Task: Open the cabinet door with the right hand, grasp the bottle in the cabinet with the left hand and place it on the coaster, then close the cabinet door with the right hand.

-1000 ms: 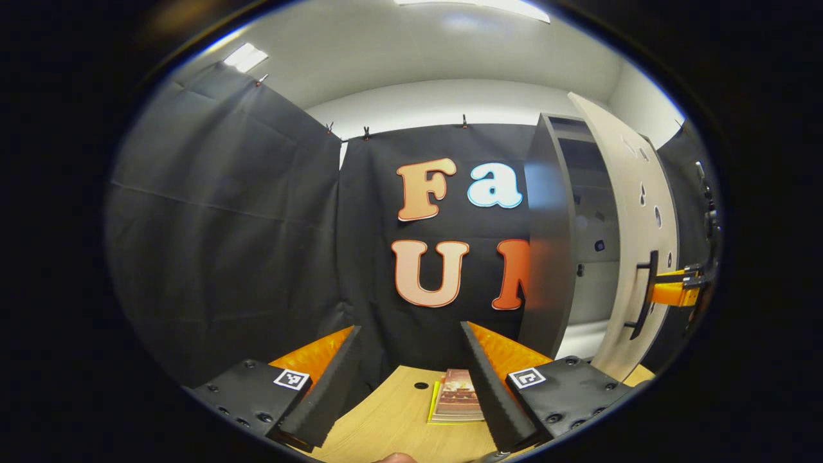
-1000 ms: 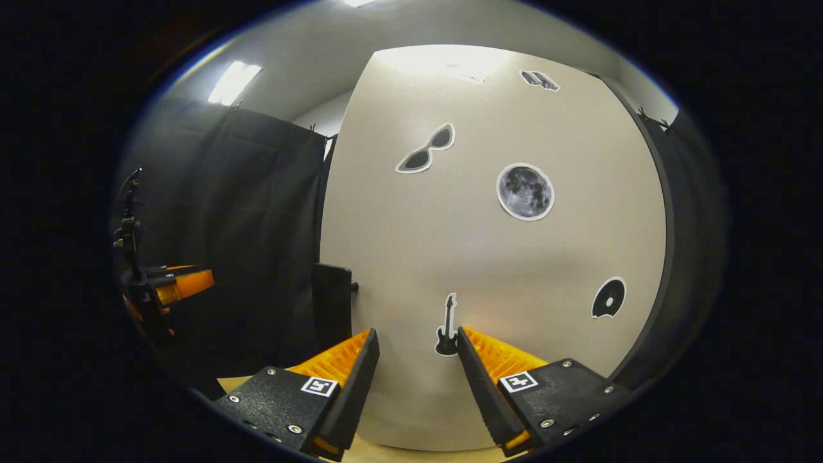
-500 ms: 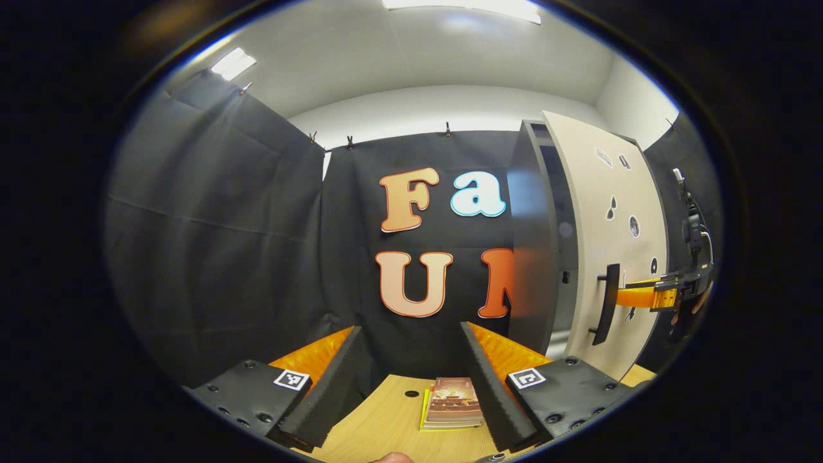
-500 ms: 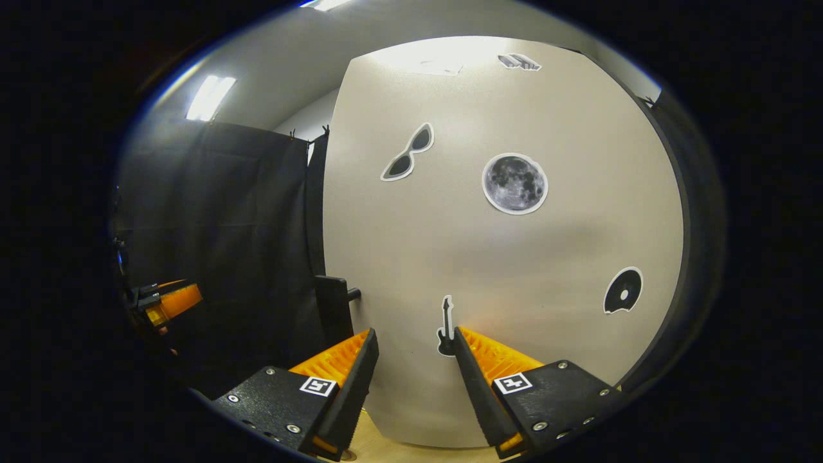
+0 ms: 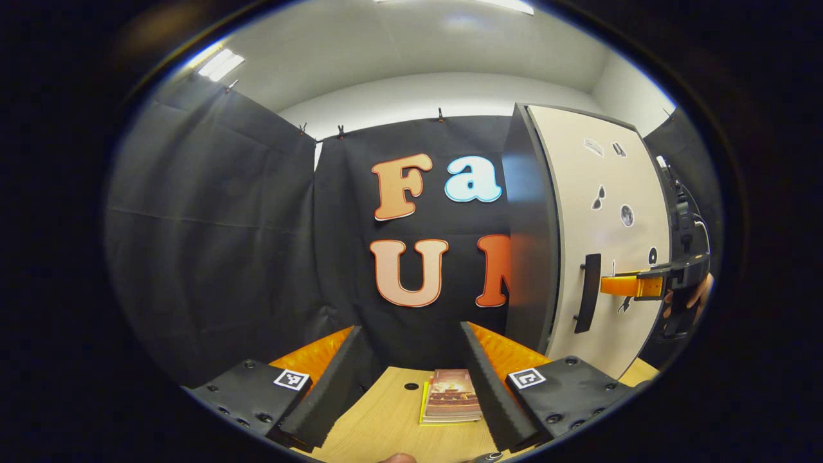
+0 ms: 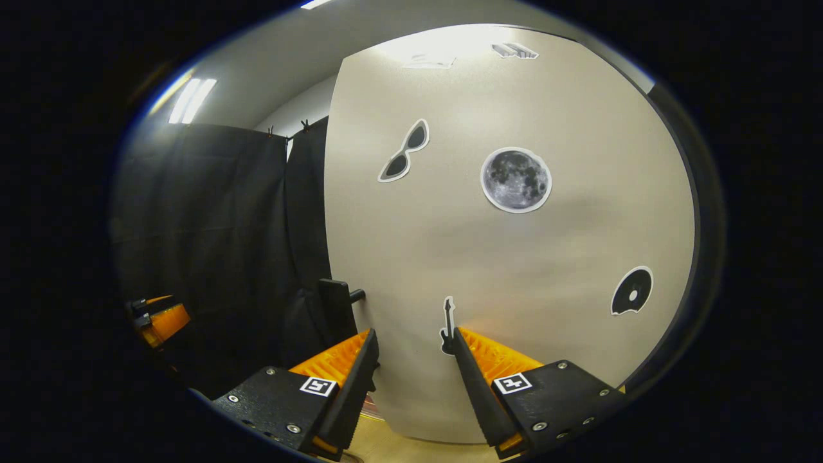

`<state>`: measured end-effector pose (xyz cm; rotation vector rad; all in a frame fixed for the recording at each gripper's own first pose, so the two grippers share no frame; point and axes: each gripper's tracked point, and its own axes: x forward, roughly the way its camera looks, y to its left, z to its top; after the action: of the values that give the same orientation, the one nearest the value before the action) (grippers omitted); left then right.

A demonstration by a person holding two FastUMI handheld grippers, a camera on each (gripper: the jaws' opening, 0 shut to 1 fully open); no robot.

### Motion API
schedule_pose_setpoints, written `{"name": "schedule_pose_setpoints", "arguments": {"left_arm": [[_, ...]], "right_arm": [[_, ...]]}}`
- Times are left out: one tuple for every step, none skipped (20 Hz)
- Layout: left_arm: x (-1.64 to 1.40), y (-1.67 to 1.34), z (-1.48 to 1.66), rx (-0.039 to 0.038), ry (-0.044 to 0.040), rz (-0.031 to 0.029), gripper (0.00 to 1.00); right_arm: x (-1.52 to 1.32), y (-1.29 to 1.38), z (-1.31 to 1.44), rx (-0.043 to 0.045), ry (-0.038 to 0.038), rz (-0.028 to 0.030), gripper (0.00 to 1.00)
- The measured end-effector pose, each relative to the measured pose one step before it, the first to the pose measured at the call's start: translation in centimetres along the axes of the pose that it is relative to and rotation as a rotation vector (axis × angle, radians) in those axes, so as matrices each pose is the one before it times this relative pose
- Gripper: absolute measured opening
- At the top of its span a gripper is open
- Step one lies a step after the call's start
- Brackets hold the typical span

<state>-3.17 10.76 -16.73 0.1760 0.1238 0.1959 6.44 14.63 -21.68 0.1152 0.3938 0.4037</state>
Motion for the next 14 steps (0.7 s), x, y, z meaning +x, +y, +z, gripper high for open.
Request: {"name": "schedule_pose_setpoints", "arguments": {"left_arm": [[0.111,-0.520,0.250,-0.00672,-0.00009,-0.01111,0.94],[-0.149,-0.547,0.600,-0.00523,-0.00503,-0.01198,0.94],[0.105,-0.527,0.551,-0.00317,-0.00358,-0.00976,0.94],[0.167,-0.791,0.496,-0.00545,-0.00548,-0.01448,0.94],[0.287,-0.802,0.553,-0.00955,-0.00498,-0.01722,0.94],[0.354,-0.841,0.491,-0.01210,-0.00566,-0.01760,0.94],[0.203,-0.864,0.592,-0.01118,-0.00272,-0.01789,0.94],[0.149,-0.844,0.745,-0.00981,-0.00693,-0.01522,0.94],[0.267,-0.824,0.701,-0.00867,-0.00578,-0.01620,0.94],[0.159,-0.917,0.637,-0.00848,-0.00832,-0.01728,0.99],[0.226,-0.925,0.662,-0.00440,-0.00252,-0.01585,0.94],[0.295,-0.817,0.363,-0.00392,-0.00078,-0.01323,0.94],[0.329,-0.904,0.367,-0.00060,-0.00197,-0.01677,0.94],[0.418,-0.622,0.629,0.00416,-0.00052,-0.01027,0.94]], "right_arm": [[0.000,-0.129,0.231,0.00515,-0.00124,-0.00605,0.74],[-0.216,-0.225,0.474,0.00032,-0.01123,-0.00868,0.75],[-0.172,-0.471,0.624,-0.00357,-0.01275,-0.00921,0.75],[-0.411,-0.366,0.615,-0.00543,-0.01362,-0.00729,0.75],[-0.576,-0.481,0.657,-0.00333,-0.01472,-0.00998,0.75],[-0.842,-0.531,0.788,-0.00369,-0.01583,-0.01135,0.75],[-1.176,-0.648,0.808,-0.00232,-0.01549,-0.01487,0.75],[-1.151,-0.455,0.936,-0.00395,-0.01791,-0.00768,0.77],[-1.501,-0.516,1.034,-0.00237,-0.01809,-0.00223,0.78],[-1.249,-0.515,1.069,-0.00180,-0.02204,-0.00619,0.78],[-1.291,-0.871,1.310,-0.00398,-0.02564,-0.01474,0.80],[-1.176,-0.973,1.276,-0.00828,-0.02645,-0.02353,0.82],[-0.918,-1.349,1.218,-0.01024,-0.02810,-0.02928,0.83],[-1.036,-1.335,1.138,-0.01047,-0.02668,-0.03268,0.85]]}}
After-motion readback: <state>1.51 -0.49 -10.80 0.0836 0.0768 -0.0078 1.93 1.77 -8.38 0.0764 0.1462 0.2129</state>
